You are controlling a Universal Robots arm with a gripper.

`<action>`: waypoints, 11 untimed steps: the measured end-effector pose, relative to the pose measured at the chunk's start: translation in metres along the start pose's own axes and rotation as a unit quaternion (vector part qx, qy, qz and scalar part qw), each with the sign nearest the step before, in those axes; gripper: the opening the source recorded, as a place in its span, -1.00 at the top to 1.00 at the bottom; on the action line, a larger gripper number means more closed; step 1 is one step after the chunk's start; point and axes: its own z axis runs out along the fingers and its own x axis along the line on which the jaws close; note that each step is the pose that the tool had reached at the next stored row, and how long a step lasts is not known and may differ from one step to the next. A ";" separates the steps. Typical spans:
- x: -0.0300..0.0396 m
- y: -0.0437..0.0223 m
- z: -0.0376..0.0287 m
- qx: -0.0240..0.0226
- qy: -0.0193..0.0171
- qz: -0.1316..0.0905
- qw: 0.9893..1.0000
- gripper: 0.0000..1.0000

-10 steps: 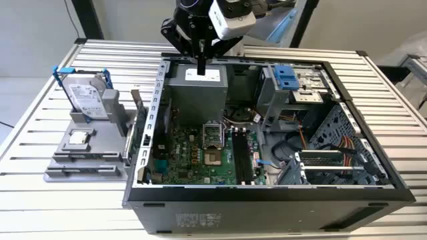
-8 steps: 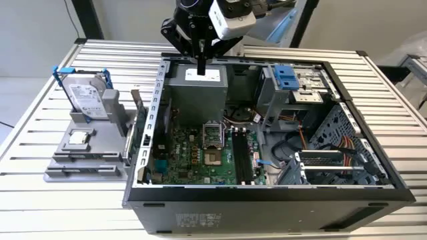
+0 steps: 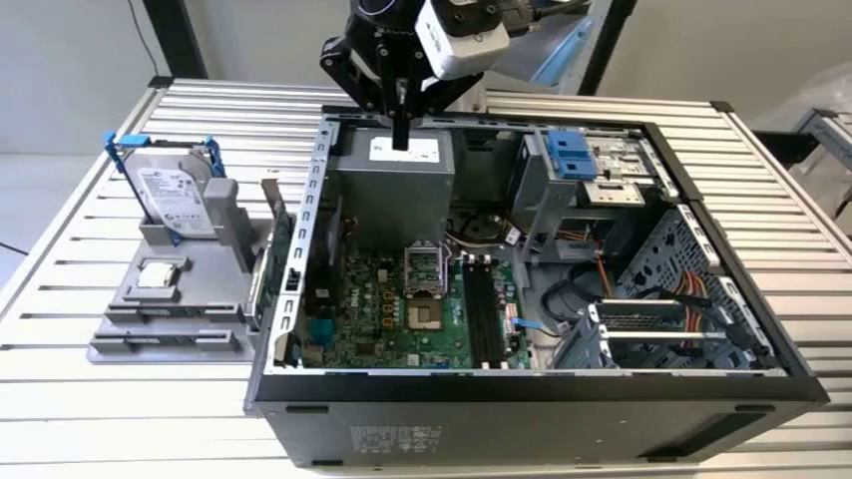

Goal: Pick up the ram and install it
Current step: 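Reach for the ram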

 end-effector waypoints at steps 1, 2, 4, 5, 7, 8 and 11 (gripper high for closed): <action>0.0006 -0.0001 -0.0001 0.000 0.000 0.000 1.000 1.00; 0.0013 -0.0001 -0.0001 0.000 0.000 0.000 1.000 1.00; 0.0031 -0.0003 -0.0001 0.000 0.000 0.000 1.000 1.00; 0.0044 -0.0004 -0.0002 0.000 0.000 0.000 1.000 1.00; 0.0075 -0.0006 -0.0003 0.000 0.000 0.000 1.000 1.00; 0.0093 -0.0007 -0.0003 0.000 0.000 0.000 1.000 1.00; 0.0130 -0.0009 -0.0004 0.000 0.000 0.000 1.000 1.00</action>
